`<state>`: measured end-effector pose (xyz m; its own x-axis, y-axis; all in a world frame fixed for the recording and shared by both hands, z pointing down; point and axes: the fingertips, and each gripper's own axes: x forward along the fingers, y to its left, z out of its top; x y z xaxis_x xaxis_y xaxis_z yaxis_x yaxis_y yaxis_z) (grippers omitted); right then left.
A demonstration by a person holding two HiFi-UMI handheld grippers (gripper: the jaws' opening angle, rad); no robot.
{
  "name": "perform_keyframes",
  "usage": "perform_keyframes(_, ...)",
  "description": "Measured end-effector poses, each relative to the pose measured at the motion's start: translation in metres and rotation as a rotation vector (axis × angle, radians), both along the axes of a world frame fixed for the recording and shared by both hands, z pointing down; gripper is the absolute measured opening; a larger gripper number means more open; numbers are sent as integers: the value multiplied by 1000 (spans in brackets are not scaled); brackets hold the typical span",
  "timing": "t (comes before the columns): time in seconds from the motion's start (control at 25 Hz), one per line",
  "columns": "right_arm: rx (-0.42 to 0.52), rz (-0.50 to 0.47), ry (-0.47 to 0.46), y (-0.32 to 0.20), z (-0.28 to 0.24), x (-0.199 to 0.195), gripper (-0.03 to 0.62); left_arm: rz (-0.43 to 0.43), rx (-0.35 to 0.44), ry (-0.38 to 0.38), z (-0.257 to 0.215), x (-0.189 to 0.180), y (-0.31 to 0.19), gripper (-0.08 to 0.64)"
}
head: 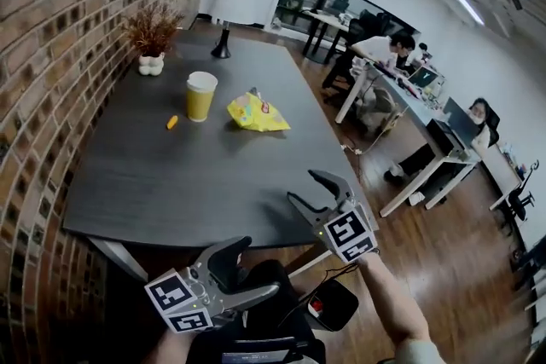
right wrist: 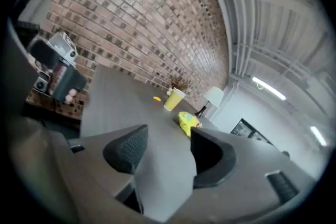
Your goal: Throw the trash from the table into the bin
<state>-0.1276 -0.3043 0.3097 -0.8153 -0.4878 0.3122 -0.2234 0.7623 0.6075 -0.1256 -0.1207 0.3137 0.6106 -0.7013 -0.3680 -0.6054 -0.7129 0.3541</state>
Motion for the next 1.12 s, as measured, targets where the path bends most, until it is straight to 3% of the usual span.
perform_keyframes(0.28, 273, 55, 289, -98, 31, -152, 268, -110, -10, 29, 5, -48, 26, 419)
perform_keyframes(0.56, 438, 127, 467, -162, 76, -205, 268, -178, -20, 67, 5, -71, 55, 417)
perform_keyframes(0.64, 439, 146, 479, -173, 79, -205, 204, -197, -18, 72, 4, -78, 58, 417)
perform_keyframes(0.76, 437, 168, 408, -173, 66, -196, 34, -214, -20, 78, 4, -84, 62, 416)
perform_keyframes(0.96, 441, 64, 203, -107, 10, -176, 12, -219, -17, 75, 9, -85, 63, 416)
perform_keyframes(1.12, 348, -56, -35, -28, -38, -127, 12, -186, -15, 69, 11, -74, 62, 416)
